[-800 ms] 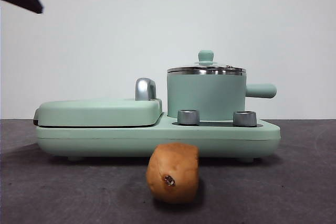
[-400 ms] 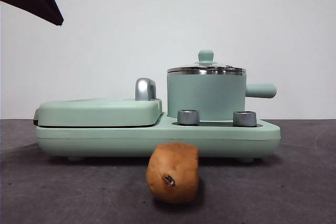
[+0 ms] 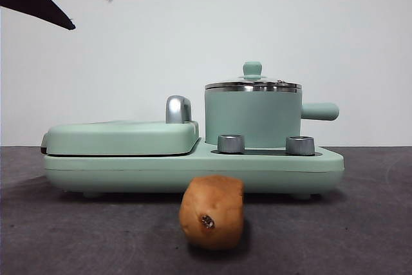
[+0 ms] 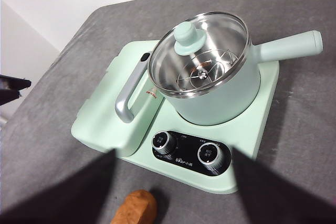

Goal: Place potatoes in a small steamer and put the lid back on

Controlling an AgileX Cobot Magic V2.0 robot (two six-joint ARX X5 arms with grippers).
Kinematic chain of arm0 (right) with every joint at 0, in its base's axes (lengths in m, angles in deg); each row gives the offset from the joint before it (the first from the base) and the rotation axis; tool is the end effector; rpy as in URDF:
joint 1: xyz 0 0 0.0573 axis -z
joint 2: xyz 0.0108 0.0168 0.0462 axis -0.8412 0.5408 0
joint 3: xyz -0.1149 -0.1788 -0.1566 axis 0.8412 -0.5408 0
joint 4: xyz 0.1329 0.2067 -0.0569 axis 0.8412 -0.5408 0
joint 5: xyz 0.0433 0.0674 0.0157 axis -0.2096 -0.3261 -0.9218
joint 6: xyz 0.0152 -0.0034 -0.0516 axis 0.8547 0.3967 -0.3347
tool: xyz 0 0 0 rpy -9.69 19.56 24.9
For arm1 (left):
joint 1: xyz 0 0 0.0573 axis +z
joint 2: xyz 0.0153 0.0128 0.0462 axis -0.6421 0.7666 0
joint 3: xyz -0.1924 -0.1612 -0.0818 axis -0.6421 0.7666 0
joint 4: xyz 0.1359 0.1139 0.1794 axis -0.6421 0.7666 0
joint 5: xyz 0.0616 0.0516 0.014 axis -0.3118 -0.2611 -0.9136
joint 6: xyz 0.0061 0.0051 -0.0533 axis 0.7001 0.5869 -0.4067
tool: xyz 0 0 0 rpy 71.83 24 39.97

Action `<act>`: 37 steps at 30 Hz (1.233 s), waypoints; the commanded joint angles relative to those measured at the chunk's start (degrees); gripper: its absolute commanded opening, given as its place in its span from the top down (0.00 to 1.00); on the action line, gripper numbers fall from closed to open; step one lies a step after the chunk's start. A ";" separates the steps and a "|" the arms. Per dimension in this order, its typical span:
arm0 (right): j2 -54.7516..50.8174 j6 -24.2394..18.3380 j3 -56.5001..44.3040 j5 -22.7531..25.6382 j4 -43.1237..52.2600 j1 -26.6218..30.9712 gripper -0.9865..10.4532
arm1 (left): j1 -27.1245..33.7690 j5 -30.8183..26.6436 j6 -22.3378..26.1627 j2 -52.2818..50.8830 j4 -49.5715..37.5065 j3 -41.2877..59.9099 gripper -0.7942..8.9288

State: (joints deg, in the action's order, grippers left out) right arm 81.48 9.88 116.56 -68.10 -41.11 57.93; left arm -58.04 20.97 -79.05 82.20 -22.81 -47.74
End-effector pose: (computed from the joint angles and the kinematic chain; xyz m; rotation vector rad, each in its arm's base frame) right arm 0.1470 0.0160 0.3415 0.3696 0.5507 0.5823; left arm 0.2150 -0.0811 0.3335 -0.1331 0.6746 -0.6182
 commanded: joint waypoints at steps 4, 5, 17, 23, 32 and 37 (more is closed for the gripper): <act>0.50 -0.66 0.85 -0.42 0.20 -0.17 0.48 | -2.67 0.17 -1.62 3.04 -0.52 -3.65 0.37; 0.48 -0.66 0.85 -0.46 0.17 -0.17 0.48 | -3.21 0.17 -1.60 4.42 0.31 -5.16 0.37; 0.50 -0.66 0.85 -1.42 0.20 -0.17 0.48 | -11.37 -1.03 1.92 32.26 15.39 -38.23 0.38; 0.48 -0.68 0.85 -1.42 0.20 -0.17 0.48 | -15.23 -6.84 5.38 47.06 21.53 -56.74 0.38; 0.50 -0.68 0.85 -1.42 0.22 -0.17 0.48 | -19.06 -10.78 5.51 59.84 15.21 -69.16 0.43; 0.50 -0.68 0.85 -1.42 0.20 -0.17 0.48 | -20.61 -15.28 7.06 62.38 10.49 -69.16 0.44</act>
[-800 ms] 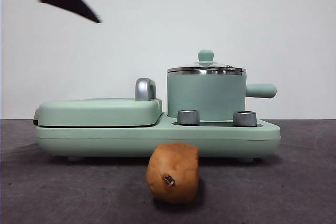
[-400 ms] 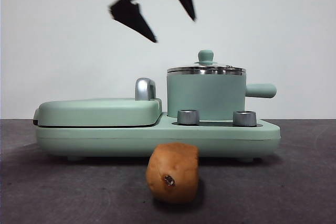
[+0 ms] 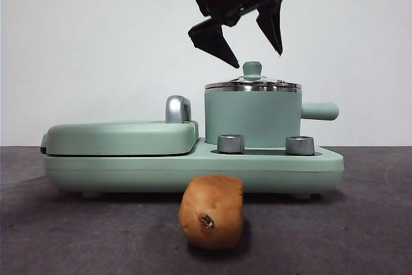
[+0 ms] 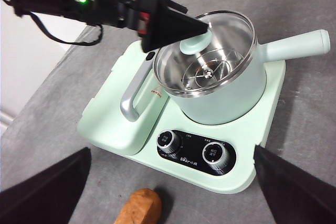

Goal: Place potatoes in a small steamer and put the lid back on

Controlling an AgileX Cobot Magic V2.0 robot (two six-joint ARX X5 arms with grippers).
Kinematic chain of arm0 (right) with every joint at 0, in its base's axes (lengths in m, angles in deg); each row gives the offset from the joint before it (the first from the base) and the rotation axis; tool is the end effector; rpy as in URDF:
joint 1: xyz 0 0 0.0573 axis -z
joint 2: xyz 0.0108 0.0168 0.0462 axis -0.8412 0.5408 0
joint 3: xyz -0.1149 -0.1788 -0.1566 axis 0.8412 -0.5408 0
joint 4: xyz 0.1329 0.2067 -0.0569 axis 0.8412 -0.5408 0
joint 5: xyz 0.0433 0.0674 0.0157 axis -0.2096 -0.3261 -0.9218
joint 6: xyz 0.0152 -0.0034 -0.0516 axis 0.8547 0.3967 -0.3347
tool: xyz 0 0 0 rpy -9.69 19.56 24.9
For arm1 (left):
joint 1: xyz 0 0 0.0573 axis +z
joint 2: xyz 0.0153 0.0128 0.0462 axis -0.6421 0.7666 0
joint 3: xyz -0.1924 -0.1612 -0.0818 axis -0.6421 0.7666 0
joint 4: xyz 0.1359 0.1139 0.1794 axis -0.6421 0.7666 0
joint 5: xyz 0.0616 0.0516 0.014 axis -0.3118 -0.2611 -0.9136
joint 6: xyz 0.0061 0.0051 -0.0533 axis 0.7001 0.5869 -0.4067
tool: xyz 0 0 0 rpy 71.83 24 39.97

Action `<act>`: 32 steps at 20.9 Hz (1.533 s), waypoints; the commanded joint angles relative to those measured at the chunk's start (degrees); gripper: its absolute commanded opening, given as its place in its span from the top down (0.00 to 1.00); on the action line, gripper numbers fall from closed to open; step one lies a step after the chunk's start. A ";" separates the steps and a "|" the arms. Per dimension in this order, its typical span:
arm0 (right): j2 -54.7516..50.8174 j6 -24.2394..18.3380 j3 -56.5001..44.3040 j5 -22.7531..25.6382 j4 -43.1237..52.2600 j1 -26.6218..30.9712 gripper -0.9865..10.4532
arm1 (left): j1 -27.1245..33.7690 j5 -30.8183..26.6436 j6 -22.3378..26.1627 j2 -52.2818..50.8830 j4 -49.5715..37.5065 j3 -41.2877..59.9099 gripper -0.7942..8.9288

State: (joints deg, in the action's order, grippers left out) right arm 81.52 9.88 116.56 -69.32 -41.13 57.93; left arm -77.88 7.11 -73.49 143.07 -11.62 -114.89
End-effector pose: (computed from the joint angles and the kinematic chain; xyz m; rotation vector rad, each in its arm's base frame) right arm 0.1468 0.0164 0.3415 0.3748 0.5528 0.6032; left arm 0.3809 -0.3014 0.3314 0.1664 0.7102 -0.7414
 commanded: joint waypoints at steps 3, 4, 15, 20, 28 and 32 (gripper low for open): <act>0.46 -0.68 0.85 -0.20 0.20 -0.17 0.48 | -0.83 -1.77 1.46 1.68 0.83 -2.01 0.50; 0.46 -0.66 0.85 -0.20 0.22 -0.17 0.48 | -0.98 -1.77 1.49 1.68 1.44 -2.01 0.51; 0.46 -0.68 0.85 -0.17 0.22 -0.17 0.48 | -1.90 -1.79 4.61 3.08 2.80 -2.01 0.61; 0.46 -0.68 0.85 -0.20 0.17 -0.17 0.48 | -1.88 -3.34 5.68 3.19 2.80 -2.01 0.71; 0.44 -0.66 0.85 -0.20 0.17 -0.17 0.48 | -1.77 -3.69 6.16 3.67 2.67 -2.01 0.90; 0.46 -0.85 0.85 0.66 0.26 -0.17 0.48 | -1.77 -3.69 4.59 3.50 2.14 -2.82 0.90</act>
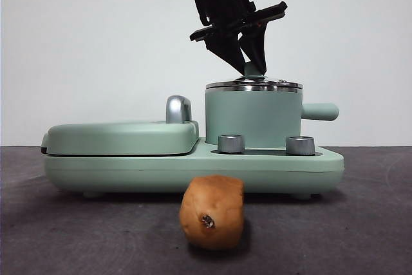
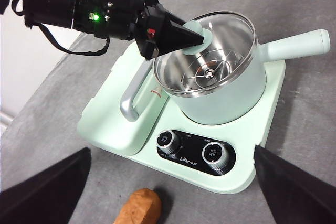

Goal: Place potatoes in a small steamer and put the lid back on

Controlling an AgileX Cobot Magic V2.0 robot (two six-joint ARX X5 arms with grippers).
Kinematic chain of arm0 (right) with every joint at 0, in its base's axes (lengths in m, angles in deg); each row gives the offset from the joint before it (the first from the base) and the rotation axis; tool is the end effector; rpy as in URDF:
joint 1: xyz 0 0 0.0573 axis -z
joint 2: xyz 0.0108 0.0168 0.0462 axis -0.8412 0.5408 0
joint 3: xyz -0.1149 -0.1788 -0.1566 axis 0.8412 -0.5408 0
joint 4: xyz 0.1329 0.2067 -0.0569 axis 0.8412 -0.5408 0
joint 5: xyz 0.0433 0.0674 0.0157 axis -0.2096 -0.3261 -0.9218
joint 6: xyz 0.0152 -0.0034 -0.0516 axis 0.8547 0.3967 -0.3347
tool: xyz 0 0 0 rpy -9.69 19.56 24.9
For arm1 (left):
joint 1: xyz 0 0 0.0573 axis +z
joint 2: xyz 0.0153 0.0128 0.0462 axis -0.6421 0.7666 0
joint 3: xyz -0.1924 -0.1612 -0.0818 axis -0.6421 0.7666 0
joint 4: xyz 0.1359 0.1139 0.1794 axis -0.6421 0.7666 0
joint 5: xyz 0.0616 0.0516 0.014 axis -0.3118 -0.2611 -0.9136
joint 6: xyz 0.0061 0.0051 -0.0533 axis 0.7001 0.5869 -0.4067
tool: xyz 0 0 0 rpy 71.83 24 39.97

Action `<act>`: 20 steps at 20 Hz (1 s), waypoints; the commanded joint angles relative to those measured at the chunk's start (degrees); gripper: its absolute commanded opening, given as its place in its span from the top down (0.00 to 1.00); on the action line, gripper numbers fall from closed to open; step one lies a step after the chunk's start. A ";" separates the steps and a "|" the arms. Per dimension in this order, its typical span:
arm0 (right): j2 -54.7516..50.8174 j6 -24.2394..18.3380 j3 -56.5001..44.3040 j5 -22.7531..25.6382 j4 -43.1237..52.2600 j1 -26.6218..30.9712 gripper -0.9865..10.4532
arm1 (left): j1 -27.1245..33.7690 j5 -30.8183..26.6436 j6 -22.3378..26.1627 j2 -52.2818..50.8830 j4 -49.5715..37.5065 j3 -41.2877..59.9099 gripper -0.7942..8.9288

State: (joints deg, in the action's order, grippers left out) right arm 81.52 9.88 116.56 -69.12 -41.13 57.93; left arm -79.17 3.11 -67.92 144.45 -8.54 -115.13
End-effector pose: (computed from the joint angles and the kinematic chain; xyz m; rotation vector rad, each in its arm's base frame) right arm 0.1469 0.0164 0.3415 0.3740 0.5526 0.5997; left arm 0.3768 -0.3096 0.3175 0.3096 0.7363 -0.7265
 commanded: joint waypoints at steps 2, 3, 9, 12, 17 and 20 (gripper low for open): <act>0.44 -1.36 0.87 2.56 0.26 -0.17 0.48 | -0.11 0.31 -2.36 1.33 -0.28 -3.58 0.90; 0.44 -1.29 1.03 3.21 0.15 -0.26 0.48 | 0.04 0.31 -2.67 0.46 0.04 -3.93 0.90; 0.92 -0.39 4.85 5.35 -1.51 -5.79 0.48 | 1.14 0.31 -2.86 -6.71 3.58 -4.07 0.90; 3.04 1.42 7.54 11.87 -7.08 -11.67 0.49 | 1.99 0.31 -2.34 -10.27 8.96 -4.07 0.90; 10.67 7.93 9.35 20.74 -11.34 -25.11 0.49 | 4.61 0.31 -1.44 -13.66 13.77 -4.07 0.90; 17.07 12.20 9.35 24.81 -11.21 -33.55 0.49 | 6.60 0.31 -1.33 -13.97 15.82 -4.07 0.90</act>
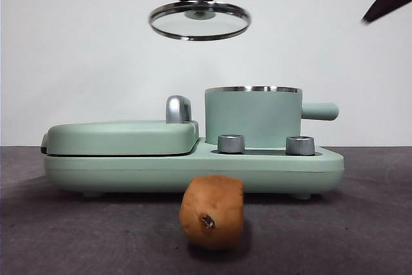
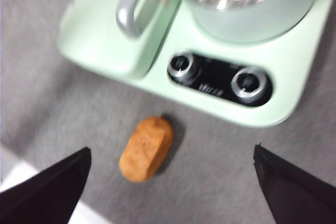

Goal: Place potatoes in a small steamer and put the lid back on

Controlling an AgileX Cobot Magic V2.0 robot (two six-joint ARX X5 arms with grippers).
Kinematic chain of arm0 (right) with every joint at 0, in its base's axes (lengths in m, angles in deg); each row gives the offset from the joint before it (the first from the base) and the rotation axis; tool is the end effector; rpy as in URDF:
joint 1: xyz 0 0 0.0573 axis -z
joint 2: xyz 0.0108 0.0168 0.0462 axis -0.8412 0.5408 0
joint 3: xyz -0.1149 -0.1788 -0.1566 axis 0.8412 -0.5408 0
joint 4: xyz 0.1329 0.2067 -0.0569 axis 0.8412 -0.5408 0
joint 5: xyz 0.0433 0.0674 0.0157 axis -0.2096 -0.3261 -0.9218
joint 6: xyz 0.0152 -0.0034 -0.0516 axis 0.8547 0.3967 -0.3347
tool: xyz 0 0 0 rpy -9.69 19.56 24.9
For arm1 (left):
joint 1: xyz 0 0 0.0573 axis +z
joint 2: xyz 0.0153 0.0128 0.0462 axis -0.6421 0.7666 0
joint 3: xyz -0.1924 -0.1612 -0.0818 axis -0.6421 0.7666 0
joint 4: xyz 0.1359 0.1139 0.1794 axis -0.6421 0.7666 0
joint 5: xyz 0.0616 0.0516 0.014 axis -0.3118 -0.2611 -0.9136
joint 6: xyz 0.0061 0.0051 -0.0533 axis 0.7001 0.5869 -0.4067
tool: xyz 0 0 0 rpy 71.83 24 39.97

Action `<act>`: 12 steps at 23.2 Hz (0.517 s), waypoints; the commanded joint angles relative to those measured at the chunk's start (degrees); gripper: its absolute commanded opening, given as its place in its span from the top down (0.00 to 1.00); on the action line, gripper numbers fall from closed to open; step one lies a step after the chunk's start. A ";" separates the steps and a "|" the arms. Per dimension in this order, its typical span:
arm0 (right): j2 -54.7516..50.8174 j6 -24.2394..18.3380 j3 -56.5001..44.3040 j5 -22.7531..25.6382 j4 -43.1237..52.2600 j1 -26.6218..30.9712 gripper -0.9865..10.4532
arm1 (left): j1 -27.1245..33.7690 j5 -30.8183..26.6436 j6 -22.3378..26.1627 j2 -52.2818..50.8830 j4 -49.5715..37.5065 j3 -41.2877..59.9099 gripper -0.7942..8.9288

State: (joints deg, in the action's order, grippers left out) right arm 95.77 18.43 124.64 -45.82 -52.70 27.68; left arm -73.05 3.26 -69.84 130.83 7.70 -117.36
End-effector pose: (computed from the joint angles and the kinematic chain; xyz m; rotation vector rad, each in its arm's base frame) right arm 0.1648 0.1024 0.3300 0.2214 0.9500 0.5826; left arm 0.3380 -0.2223 0.4116 0.2382 0.7640 -0.6144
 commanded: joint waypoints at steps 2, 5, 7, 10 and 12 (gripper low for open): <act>5.97 5.62 1.27 3.26 0.77 -6.78 0.49 | 1.42 0.15 0.59 -0.37 0.24 -1.84 0.90; 10.27 8.15 1.27 5.20 1.95 -10.78 0.49 | 2.71 0.15 0.57 -0.42 1.03 -1.84 0.90; 13.57 9.60 1.27 5.55 2.91 -13.16 0.49 | 3.65 0.15 0.55 -0.81 1.95 -1.84 0.90; 18.10 11.76 1.27 5.53 4.11 -15.58 0.49 | 4.94 0.15 0.46 -1.99 3.13 -1.84 0.90; 20.96 12.39 1.27 5.53 4.66 -16.85 0.49 | 5.81 0.15 0.35 -3.30 3.69 -1.81 0.90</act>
State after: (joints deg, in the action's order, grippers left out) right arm 115.38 28.92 124.64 -40.58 -48.35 11.55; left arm -67.24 3.26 -69.87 129.69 12.68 -117.34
